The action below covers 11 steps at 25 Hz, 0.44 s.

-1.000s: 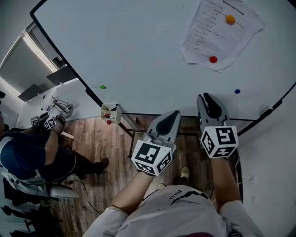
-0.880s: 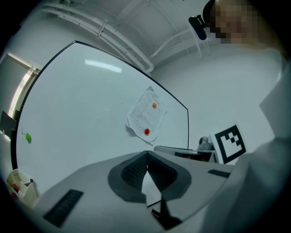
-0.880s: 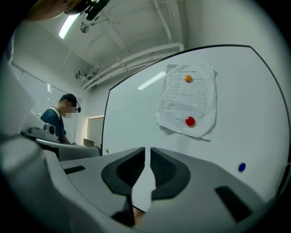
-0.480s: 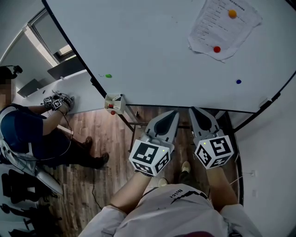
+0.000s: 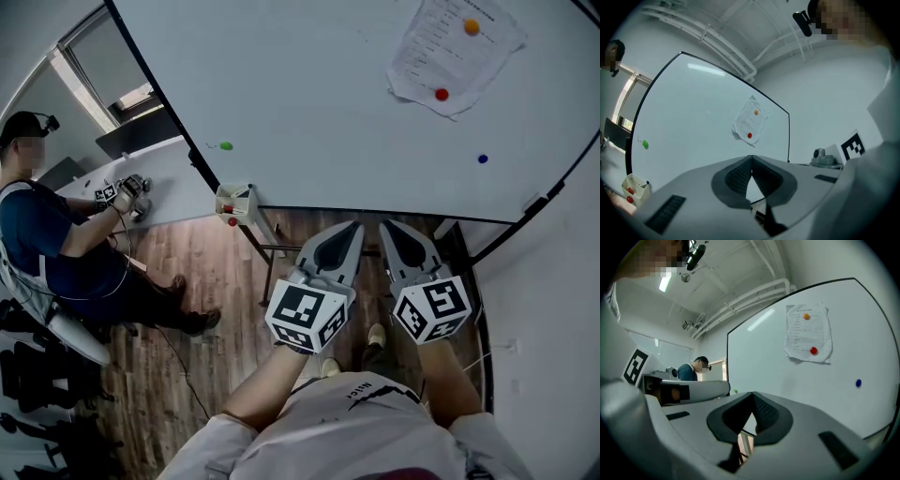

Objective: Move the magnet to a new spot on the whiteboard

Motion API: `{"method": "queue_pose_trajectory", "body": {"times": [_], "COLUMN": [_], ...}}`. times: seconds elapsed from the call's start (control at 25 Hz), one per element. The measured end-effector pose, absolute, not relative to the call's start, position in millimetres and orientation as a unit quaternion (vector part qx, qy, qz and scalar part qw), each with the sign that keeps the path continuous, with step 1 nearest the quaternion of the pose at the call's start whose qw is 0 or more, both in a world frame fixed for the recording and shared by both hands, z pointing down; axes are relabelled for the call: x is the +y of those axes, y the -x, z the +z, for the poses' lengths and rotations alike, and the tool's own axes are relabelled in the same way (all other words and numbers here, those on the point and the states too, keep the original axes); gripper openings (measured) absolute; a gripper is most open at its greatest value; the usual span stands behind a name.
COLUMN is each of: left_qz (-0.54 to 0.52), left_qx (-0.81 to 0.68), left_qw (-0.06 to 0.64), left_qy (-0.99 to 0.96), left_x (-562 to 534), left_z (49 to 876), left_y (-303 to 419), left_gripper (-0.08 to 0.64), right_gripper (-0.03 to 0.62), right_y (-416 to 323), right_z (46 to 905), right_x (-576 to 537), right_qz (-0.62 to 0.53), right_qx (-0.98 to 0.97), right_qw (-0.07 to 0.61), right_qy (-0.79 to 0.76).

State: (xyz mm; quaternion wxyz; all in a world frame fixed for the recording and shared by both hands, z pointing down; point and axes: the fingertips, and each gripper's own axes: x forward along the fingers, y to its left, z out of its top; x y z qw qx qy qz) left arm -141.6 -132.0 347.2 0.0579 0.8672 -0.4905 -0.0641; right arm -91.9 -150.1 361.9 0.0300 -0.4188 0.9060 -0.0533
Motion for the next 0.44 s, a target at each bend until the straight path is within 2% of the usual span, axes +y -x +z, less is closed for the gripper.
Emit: {"method": "queue_pose_trajectory", "body": {"times": [0.44], "left_qz": [-0.067], "left_qx": [-0.493], "left_qw": [0.049], "left_qy": [-0.866], "left_x": [-128.5], "left_z": [343.7], "left_y": [149.8], "left_gripper": [0.011], "right_gripper": [0.014], "right_y": [101.4], "right_z": [353.8], "right_x": [-144.3], "right_qz": [-0.035], "right_qx": [0.908], "right_qw": [0.028], "right_qy": [0.417]}}
